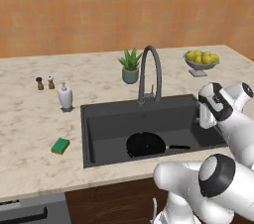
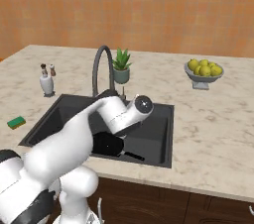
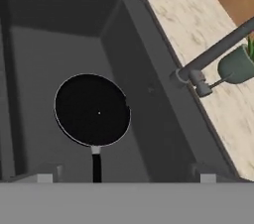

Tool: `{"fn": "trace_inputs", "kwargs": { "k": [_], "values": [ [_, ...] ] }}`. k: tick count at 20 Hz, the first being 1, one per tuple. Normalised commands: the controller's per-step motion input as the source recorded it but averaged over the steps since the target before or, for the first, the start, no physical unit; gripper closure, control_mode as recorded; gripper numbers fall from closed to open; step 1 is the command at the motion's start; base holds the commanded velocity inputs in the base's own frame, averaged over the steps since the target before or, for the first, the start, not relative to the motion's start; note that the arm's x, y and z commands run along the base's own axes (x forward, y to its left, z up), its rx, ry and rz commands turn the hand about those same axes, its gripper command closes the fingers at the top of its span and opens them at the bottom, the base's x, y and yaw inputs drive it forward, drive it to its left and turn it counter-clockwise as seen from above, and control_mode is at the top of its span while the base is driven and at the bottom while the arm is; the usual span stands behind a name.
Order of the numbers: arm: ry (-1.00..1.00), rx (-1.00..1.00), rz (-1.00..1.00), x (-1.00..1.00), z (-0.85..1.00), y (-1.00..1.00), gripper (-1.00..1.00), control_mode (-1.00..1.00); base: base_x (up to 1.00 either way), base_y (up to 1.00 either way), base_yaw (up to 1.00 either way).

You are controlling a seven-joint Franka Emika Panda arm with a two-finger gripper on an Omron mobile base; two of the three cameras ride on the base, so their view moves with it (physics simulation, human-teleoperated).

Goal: Pick the pan and sponge and place them into the sink. Then turn on the water.

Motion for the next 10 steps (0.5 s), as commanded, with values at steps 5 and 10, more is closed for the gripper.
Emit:
{"fn": "trace_inputs", "kwargs": {
  "k": [5, 10],
  "values": [
    [-0.2, -0.1, 0.13, -0.69, 0.98, 0.15, -1.0, -1.0, 0.0, 0.0, 0.0],
    [-0.19, -0.13, 0.24, -0.51, 0.85, 0.51, -1.0, -1.0, 0.0, 0.0, 0.0]
  ]
}}
